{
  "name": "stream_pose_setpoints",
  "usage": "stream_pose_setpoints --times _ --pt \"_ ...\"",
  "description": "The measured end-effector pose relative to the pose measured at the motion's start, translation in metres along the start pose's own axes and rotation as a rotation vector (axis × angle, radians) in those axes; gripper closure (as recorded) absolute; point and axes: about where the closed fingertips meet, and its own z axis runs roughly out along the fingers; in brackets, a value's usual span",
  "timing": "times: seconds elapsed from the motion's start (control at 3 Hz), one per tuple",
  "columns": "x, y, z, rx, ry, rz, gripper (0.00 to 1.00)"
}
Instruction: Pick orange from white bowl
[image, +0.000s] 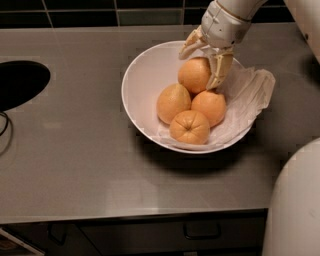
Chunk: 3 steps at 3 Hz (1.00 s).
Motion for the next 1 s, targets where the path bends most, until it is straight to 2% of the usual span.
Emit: stream_pose_setpoints --times 0.67,1.0 --pt "-0.004 0.002 -0.003 -0.02 0.052 -0.033 0.28" --pt "-0.017 -0.009 -0.026 0.001 0.109 -0.068 0.26"
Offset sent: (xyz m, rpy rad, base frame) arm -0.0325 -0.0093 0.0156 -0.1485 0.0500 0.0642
